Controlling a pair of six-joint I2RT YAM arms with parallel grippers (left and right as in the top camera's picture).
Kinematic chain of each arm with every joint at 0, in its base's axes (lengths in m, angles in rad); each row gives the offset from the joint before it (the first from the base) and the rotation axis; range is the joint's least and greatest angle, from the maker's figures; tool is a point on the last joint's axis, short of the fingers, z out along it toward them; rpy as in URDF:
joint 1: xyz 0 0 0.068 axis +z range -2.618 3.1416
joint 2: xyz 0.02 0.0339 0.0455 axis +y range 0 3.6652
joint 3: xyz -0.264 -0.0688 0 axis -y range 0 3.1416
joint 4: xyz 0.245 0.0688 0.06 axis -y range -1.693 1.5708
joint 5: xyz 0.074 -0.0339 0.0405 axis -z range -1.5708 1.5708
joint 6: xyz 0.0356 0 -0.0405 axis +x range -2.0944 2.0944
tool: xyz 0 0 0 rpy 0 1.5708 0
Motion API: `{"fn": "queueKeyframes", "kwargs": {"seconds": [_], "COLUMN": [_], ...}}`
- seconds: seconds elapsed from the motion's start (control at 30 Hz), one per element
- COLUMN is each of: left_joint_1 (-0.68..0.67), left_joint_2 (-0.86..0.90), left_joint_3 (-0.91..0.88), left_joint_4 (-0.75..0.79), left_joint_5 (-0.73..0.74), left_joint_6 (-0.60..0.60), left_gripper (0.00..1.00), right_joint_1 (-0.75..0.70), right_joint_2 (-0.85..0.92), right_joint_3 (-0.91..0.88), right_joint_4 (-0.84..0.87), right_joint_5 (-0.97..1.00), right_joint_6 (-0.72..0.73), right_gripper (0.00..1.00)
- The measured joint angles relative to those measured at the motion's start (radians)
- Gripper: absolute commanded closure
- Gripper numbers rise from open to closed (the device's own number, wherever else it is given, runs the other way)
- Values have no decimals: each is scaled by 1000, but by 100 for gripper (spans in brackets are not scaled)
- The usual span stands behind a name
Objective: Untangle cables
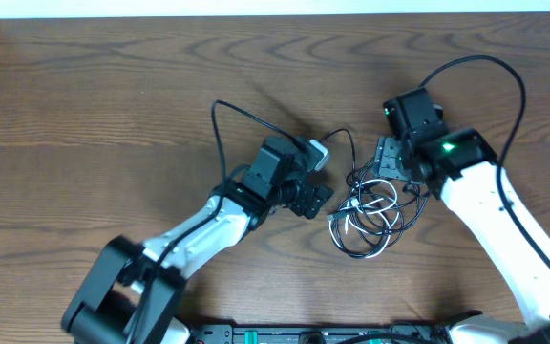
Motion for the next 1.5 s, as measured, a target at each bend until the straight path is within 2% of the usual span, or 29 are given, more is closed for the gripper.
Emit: {"fn": "queueKeyframes", "kwargs": {"seconds": [0.33,0.5,0.7,1.0,1.3,1.5], "left_joint_1": [0,0,-4,-7,-7,-11], "left_joint_2": [38,38,47,188,190,190], "left_joint_3": [0,0,0,3,3,3], "left_joint_4": [93,138,200,348,381,457], "left_joint_5": [-26,17,75,87,88,106], "left_joint_6": [20,62,103,108,96,73], "left_gripper": [11,11,11,12,12,12], "right_joint_1": [0,0,2,51,84,84], "right_joint_2": [40,40,40,40,40,40], "right_joint_3": [0,0,0,-1,-1,-1], "right_joint_4": [53,53,53,50,46,46], "right_joint_5": [2,2,1,1,1,1], "right_joint_6": [255,320,343,337,326,326], "right_gripper": [30,30,30,30,30,30]}}
